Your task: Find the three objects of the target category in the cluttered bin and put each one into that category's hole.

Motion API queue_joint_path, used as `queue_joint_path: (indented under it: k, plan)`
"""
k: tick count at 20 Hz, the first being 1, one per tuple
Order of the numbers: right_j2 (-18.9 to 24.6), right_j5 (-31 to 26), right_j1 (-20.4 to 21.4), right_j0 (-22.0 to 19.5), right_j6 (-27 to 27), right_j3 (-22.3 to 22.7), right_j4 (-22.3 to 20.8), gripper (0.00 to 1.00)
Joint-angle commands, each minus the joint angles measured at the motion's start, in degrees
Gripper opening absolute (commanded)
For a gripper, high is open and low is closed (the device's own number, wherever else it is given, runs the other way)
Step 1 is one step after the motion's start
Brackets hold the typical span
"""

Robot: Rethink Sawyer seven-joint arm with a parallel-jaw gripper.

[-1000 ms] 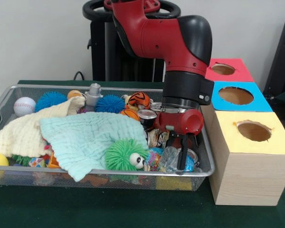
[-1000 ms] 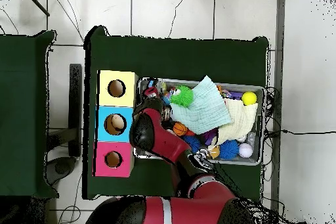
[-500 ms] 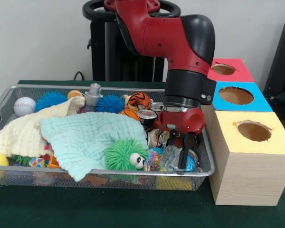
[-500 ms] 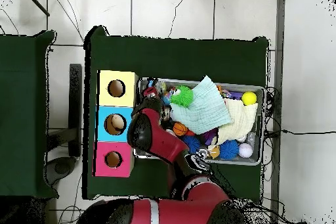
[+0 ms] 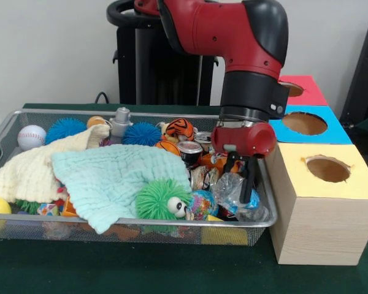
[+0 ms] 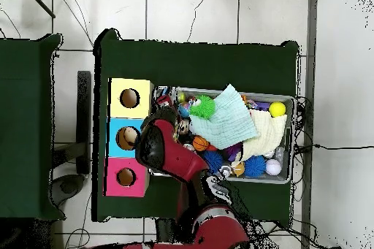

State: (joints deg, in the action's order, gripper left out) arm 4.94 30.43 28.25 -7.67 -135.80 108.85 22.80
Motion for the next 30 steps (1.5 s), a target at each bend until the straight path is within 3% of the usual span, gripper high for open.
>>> queue_joint_path:
  k: [1, 6, 9, 11, 15, 30]
  plan:
    - [4.66, -10.06, 2.78, 3.15, -7.21, 2.47, -0.44, 0.0]
    - [2.91, -9.51, 2.82, 4.83, -7.73, 2.15, -0.25, 0.0]
    - [-1.05, -7.64, 2.41, 8.53, -6.38, 1.37, 2.12, 0.0]
    - [-4.82, -9.26, 2.44, 12.01, -4.19, 0.99, 5.31, 0.0]
    - [-8.42, -11.01, 2.87, 15.04, -3.12, 0.59, 7.01, 0.0]
    - [-8.73, -13.07, 4.09, 13.41, -4.94, 0.03, 2.25, 0.0]
